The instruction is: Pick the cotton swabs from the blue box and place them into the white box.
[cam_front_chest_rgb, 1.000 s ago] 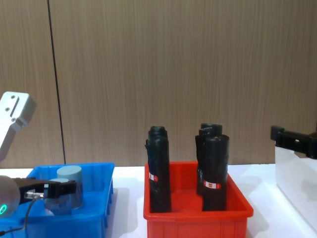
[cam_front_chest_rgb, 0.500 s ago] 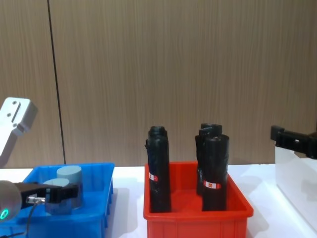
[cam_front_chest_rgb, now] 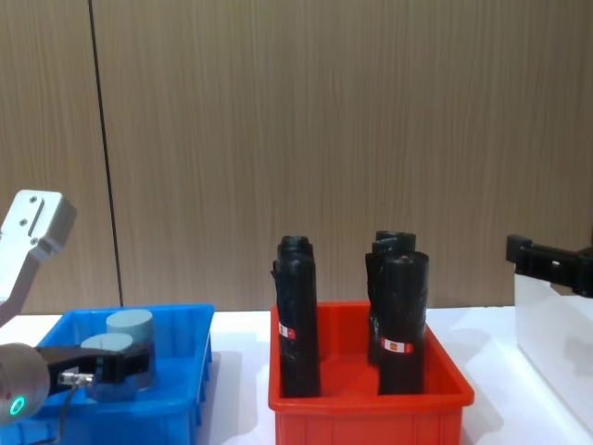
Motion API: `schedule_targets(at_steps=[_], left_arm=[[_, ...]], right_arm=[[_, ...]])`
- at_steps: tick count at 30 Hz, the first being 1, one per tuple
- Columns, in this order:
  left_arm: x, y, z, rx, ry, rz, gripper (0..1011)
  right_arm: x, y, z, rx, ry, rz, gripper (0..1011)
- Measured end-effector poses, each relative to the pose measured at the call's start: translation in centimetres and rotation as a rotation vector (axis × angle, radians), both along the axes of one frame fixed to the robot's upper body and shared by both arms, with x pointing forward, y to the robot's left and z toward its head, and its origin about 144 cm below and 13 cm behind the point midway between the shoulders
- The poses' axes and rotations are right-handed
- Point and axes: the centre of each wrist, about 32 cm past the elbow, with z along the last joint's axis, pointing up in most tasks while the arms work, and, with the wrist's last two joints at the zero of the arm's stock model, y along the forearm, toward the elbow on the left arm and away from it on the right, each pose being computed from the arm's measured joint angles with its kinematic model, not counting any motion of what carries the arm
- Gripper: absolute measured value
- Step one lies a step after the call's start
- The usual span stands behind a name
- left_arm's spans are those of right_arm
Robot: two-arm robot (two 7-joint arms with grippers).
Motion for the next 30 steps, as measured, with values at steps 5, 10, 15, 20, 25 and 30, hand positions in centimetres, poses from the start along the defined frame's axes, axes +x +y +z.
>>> schedule_targets(at_steps=[5, 10, 15, 20, 25, 30], left_arm=[[0.1, -0.1, -0.1, -0.001, -0.008, -0.006, 700], [0.1, -0.1, 0.0, 0.007, -0.018, -0.011, 660], [-0.2, -0.2, 0.4, 0.027, -0.036, -0.017, 660], [-0.6, -0.3, 1.4, 0.059, -0.066, -0.026, 660], [-1.3, -0.5, 2.8, 0.082, -0.104, -0.049, 660], [-1.9, -0.8, 4.0, 0.089, -0.137, -0.088, 660]], right_arm=[[0.0, 0.0, 0.0, 0.000, 0.000, 0.000, 1002], [0.0, 0.0, 0.0, 0.000, 0.000, 0.000, 1002], [0.0, 0.0, 0.0, 0.000, 0.000, 0.000, 1002], [0.0, 0.0, 0.0, 0.000, 0.000, 0.000, 1002], [0.0, 0.0, 0.0, 0.000, 0.000, 0.000, 1002], [0.0, 0.0, 0.0, 0.000, 0.000, 0.000, 1002]])
